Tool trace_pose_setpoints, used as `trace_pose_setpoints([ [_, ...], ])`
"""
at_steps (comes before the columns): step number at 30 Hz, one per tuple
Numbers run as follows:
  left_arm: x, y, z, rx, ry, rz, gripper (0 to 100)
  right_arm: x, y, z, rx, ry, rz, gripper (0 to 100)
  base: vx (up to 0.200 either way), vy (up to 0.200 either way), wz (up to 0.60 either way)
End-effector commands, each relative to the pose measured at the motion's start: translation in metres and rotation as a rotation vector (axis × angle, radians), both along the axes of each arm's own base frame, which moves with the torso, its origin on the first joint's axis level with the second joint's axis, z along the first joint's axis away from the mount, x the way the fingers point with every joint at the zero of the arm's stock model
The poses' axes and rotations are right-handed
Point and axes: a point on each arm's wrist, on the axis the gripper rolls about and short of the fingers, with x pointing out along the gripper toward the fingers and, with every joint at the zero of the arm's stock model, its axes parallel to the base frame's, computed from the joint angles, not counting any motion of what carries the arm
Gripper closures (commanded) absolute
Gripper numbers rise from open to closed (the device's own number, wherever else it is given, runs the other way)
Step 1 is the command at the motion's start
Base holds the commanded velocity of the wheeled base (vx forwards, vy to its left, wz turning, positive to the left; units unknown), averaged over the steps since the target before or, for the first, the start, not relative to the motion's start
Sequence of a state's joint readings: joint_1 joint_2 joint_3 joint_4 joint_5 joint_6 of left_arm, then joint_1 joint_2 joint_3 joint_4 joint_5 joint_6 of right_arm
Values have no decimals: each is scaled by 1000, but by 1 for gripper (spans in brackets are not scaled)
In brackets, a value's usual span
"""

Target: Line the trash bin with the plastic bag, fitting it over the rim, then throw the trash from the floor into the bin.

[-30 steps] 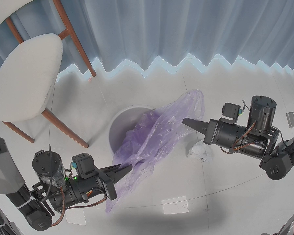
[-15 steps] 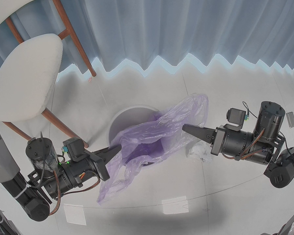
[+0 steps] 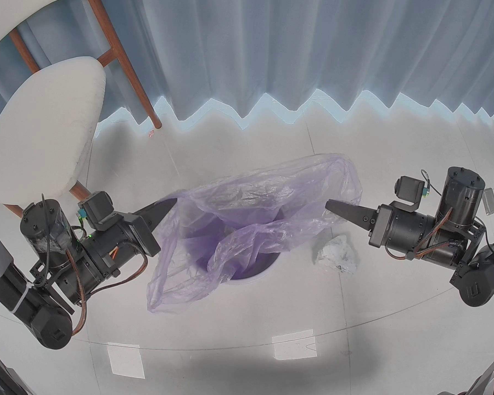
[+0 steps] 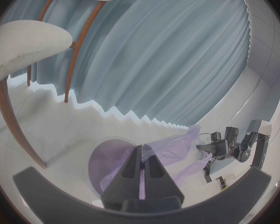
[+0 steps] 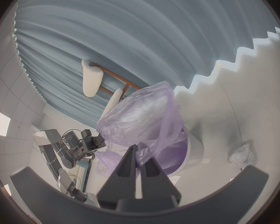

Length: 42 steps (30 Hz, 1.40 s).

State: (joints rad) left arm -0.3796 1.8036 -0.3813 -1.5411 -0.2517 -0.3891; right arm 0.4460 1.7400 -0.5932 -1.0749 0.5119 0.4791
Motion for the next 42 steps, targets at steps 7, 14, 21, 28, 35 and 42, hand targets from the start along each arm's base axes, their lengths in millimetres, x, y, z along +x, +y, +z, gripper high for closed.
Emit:
trace_pose_setpoints([
  [7,22,10,-5,-2,4,70,100,23,-2,-1,72,82,-50,100,0,0,0],
  [14,37,11,-12,-46,44,85,100,65,8,-5,111,85,-70,100,0,0,0],
  [21,35,8,-13,-88,79,65,100,94,19,10,198,106,-69,100,0,0,0],
  [28,34,8,-17,-84,91,66,100,114,30,15,209,111,-60,100,0,0,0],
  [35,11,15,-32,-42,177,32,100,98,34,11,191,128,-40,100,0,0,0],
  [42,2,6,-33,-33,191,14,100,78,26,9,172,162,-43,100,143,0,0],
])
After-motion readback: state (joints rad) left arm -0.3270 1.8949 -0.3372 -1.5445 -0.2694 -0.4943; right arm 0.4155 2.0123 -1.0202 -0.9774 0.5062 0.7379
